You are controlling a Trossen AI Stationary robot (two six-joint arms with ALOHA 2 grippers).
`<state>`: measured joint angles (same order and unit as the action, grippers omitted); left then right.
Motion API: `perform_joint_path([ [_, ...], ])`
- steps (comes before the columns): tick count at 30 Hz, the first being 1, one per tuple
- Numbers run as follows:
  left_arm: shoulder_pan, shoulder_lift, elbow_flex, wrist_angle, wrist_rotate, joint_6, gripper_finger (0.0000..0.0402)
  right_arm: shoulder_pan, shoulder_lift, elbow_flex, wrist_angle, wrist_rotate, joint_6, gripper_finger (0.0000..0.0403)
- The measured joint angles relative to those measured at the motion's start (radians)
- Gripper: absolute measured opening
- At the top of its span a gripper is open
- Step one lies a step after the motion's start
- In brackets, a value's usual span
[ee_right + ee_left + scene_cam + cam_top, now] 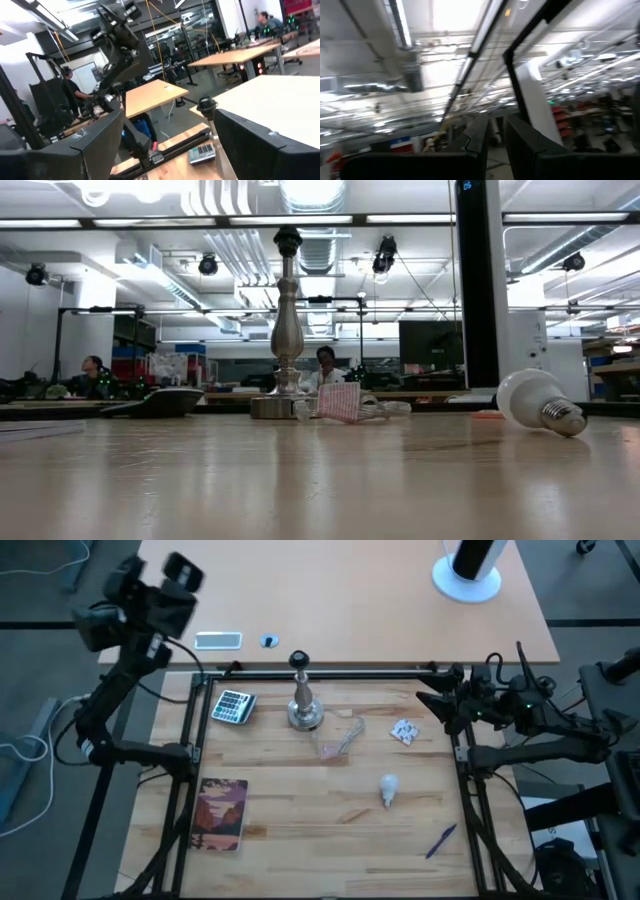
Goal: Screw lightbulb
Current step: Insert the lightbulb into the lamp
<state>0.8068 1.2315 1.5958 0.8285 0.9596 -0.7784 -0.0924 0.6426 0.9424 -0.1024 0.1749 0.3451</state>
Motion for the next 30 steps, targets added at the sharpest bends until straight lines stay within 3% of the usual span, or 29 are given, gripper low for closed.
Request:
perform_joint_path([
  [5, -0.250, 0.027, 0.000, -0.141, -0.003, 0.150, 0.0050, 0.000, 0.000, 0.005, 0.003, -0.052, 0.004, 0.0308],
  [9, -0.502, 0.021, -0.016, -0.532, -0.044, 0.421, 0.0050, 0.000, 0.000, 0.008, 0.002, -0.052, 0.022, 0.0301],
  [11, -0.628, 0.009, -0.016, -0.816, -0.171, 0.589, 0.0050, 0.000, 0.000, 0.008, 0.003, -0.052, 0.022, 0.0297],
  [13, -0.733, -0.003, -0.016, -1.046, -0.394, 0.707, 0.0050, 0.000, 0.000, 0.007, 0.002, -0.052, 0.022, 0.0294],
  [15, -0.828, 0.001, -0.021, -1.173, -0.640, 0.744, 0.0050, 0.000, 0.004, 0.007, 0.004, -0.052, 0.004, 0.0290],
  [17, -0.897, 0.010, -0.036, -1.215, -0.794, 0.749, 0.0050, 0.000, 0.008, 0.007, 0.013, -0.052, -0.012, 0.0287],
  [18, -0.917, 0.016, -0.048, -1.218, -0.824, 0.752, 0.0050, 0.000, 0.009, 0.007, 0.011, -0.052, -0.010, 0.0286],
  [23, -0.935, 0.029, -0.107, -1.167, -0.790, 0.731, 0.0050, 0.000, 0.017, 0.017, 0.011, -0.053, 0.038, 0.0282],
  [30, -0.933, 0.038, -0.158, -1.034, -0.764, 0.571, 0.0050, 0.003, 0.048, 0.049, 0.061, -0.133, 0.055, 0.0297],
])
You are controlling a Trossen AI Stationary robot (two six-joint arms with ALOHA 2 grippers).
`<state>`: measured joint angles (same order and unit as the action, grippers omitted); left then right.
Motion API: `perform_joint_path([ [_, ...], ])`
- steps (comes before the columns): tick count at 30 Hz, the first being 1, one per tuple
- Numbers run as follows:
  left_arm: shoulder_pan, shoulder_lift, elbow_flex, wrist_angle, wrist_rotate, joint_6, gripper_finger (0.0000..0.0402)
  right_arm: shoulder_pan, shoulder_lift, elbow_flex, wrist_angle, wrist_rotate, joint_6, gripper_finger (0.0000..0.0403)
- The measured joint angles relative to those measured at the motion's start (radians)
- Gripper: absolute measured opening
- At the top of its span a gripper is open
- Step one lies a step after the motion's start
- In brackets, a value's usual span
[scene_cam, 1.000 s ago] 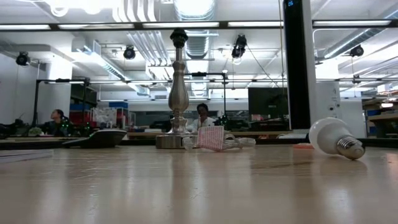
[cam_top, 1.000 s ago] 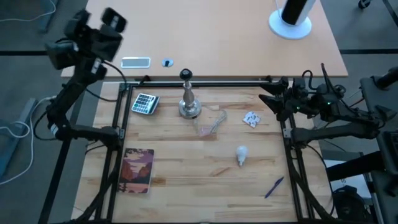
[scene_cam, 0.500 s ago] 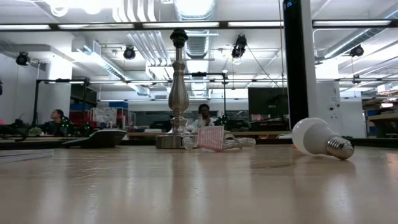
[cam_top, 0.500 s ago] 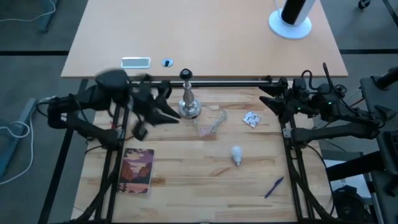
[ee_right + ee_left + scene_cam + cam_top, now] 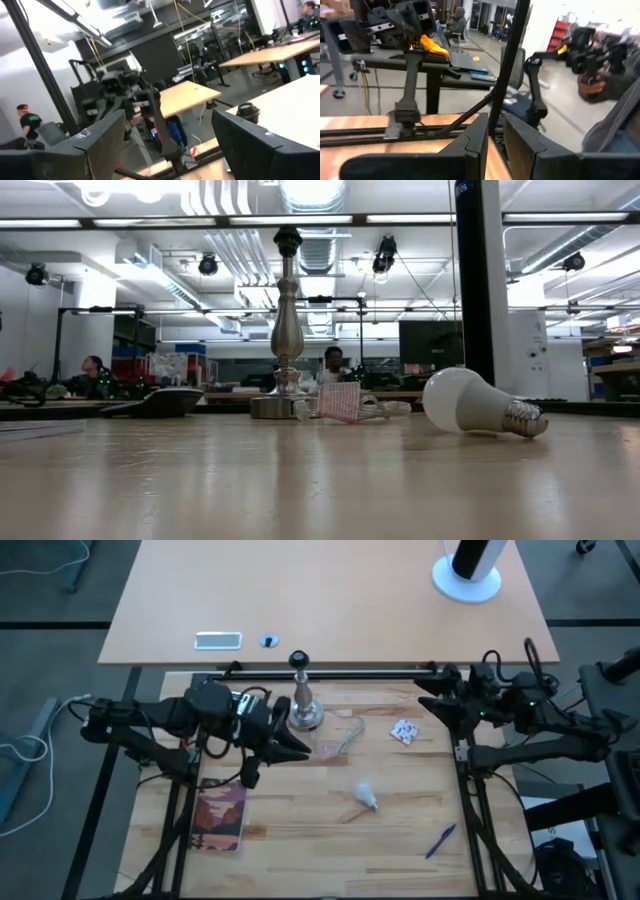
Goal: Screw lightbulb
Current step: Insert the lightbulb into the lamp
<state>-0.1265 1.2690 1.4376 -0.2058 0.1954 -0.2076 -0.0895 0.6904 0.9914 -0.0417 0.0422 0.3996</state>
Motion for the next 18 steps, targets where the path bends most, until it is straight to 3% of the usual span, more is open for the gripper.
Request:
perform_joint_path([
  [5, 0.000, 0.000, 0.000, -0.015, -0.001, -0.139, 0.0050, -0.001, 0.014, 0.011, 0.003, 0.018, -0.007, 0.0310],
  [18, 0.045, 0.005, -0.025, -0.075, -0.047, -0.020, 0.0050, -0.003, 0.085, 0.010, 0.034, 0.048, -0.007, 0.0301],
])
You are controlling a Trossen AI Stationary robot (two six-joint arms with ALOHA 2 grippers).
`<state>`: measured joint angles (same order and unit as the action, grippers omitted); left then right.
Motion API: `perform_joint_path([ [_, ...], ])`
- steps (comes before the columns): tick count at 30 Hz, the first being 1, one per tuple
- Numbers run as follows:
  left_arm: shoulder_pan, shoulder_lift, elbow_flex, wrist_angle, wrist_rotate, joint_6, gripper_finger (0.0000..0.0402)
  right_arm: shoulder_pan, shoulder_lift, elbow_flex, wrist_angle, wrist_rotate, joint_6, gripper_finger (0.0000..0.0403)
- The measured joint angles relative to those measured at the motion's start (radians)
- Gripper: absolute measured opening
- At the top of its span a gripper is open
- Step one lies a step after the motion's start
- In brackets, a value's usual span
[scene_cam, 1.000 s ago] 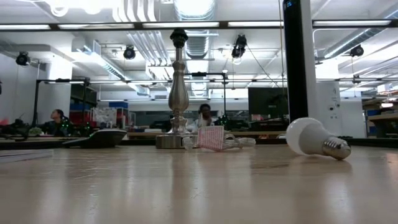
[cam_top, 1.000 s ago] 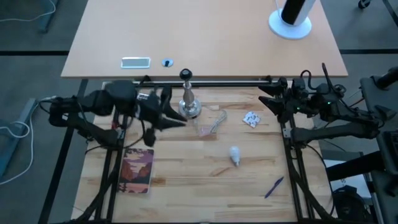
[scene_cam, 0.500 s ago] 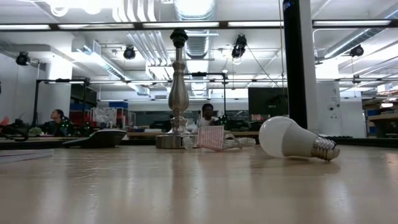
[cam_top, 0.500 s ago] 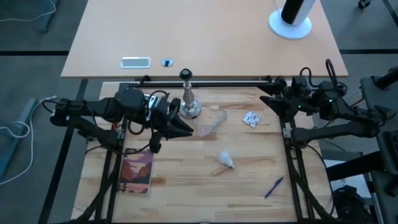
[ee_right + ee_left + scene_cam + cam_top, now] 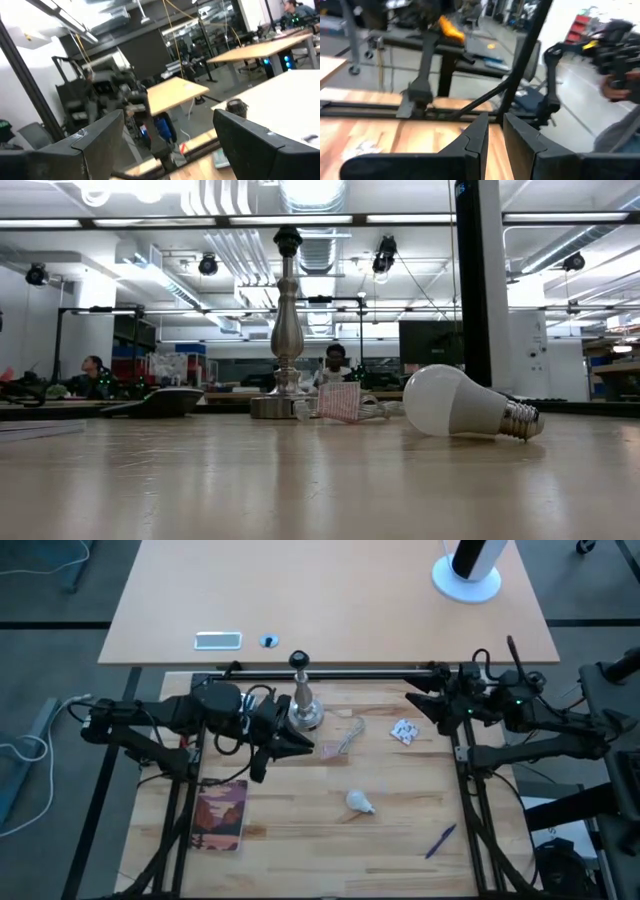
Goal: Screw lightbulb
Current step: Insert the lightbulb into the lamp
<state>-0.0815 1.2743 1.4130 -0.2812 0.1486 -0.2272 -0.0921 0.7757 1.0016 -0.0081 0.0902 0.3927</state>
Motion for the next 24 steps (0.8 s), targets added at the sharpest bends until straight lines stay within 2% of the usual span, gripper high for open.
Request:
perform_joint_path([
  [2, 0.009, 0.000, -0.023, -0.035, -0.037, 0.001, 0.0050, 0.000, 0.020, 0.000, 0.008, 0.000, 0.016, 0.0298],
  [6, 0.010, 0.000, -0.086, -0.163, -0.164, -0.028, 0.0050, 0.000, 0.080, 0.003, 0.017, -0.021, 0.201, 0.0287],
  [11, 0.005, 0.003, -0.231, -0.151, -0.148, -0.127, 0.0050, 0.001, 0.134, 0.021, -0.100, -0.156, 0.292, 0.0269],
  [17, -0.017, 0.021, -0.428, 0.062, -0.007, -0.257, 0.0050, 0.052, 0.191, 0.043, -0.571, -0.300, 0.395, 0.0245],
  [20, -0.025, 0.027, -0.507, 0.209, 0.022, -0.314, 0.0050, 0.108, 0.216, 0.037, -0.773, -0.301, 0.400, 0.0235],
  [24, -0.029, 0.029, -0.612, 0.403, 0.026, -0.350, 0.0050, 0.202, 0.272, 0.003, -0.873, -0.286, 0.364, 0.0228],
])
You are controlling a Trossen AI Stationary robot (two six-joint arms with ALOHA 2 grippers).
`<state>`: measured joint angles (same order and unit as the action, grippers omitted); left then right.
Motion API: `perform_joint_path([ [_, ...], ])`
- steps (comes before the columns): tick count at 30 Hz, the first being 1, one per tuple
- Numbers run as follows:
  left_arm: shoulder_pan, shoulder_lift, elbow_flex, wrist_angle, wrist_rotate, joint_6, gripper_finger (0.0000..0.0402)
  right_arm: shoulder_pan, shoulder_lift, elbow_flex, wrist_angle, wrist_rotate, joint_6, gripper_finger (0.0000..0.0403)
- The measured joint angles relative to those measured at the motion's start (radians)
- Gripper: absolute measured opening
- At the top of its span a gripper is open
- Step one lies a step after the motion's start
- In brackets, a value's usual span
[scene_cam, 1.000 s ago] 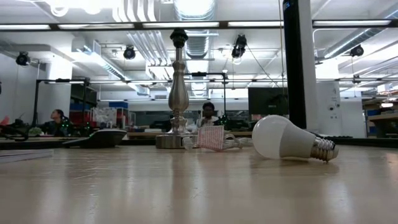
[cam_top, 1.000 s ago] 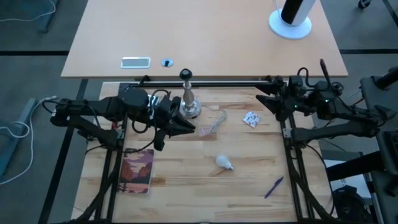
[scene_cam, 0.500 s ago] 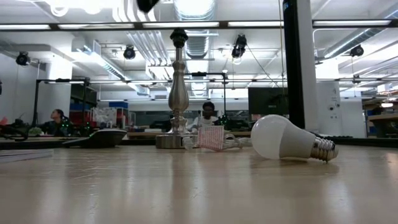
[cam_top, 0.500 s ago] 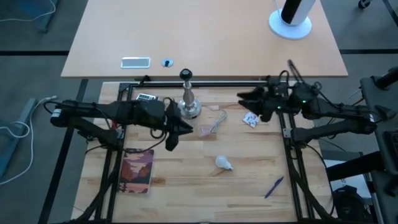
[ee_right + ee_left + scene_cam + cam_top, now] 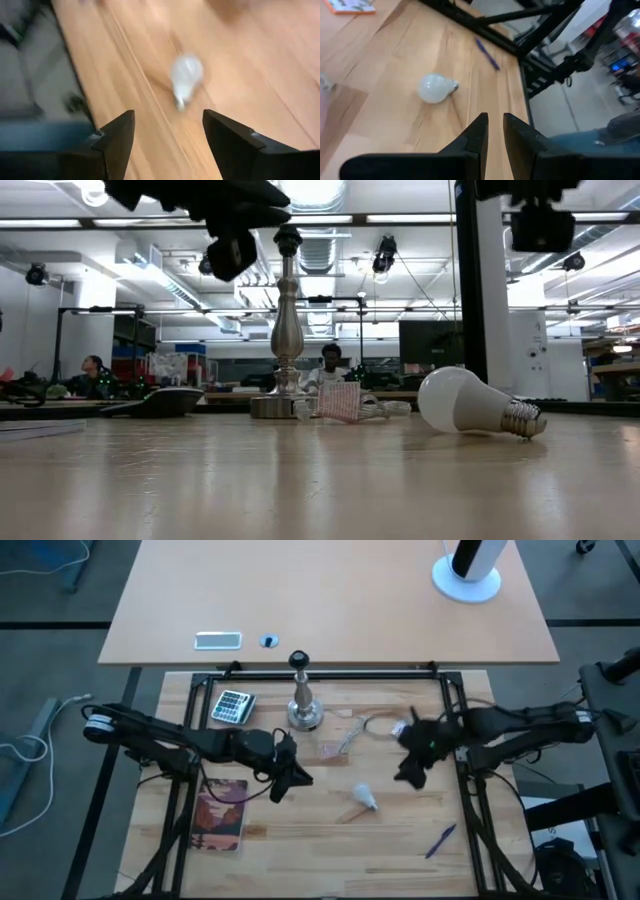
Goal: Screw lightbulb
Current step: Insert the lightbulb into the lamp
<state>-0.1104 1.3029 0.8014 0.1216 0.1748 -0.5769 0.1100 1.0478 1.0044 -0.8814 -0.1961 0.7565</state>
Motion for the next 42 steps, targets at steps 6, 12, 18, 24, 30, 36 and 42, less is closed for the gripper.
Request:
perform_joint_path([
  [6, 0.001, -0.002, -0.117, 0.178, -0.005, -0.065, 0.0050, 0.086, 0.161, -0.033, 0.008, 0.060, -0.044, 0.0227],
  [12, 0.005, 0.002, -0.137, 0.199, -0.090, -0.031, 0.0050, 0.093, 0.256, -0.034, -0.004, 0.122, 0.117, 0.0227],
  [18, 0.008, 0.006, -0.129, 0.166, -0.207, 0.000, 0.0050, 0.090, 0.308, -0.079, -0.011, 0.149, 0.331, 0.0226],
  [24, 0.011, 0.068, -0.145, 0.180, -0.298, -0.194, 0.0050, 0.088, 0.349, -0.166, -0.082, 0.218, 0.344, 0.0226],
  [30, 0.001, 0.229, -0.107, 0.349, -0.298, -0.485, 0.0050, 0.073, 0.355, -0.272, 0.065, 0.227, 0.328, 0.0226],
  [36, -0.041, 0.462, 0.048, 0.552, -0.297, -0.560, 0.0050, 0.078, 0.357, -0.292, 0.288, 0.192, 0.347, 0.0222],
  [42, -0.096, 0.648, 0.249, 0.519, -0.258, -0.720, 0.0050, 0.088, 0.361, -0.294, 0.361, 0.133, 0.341, 0.0203],
])
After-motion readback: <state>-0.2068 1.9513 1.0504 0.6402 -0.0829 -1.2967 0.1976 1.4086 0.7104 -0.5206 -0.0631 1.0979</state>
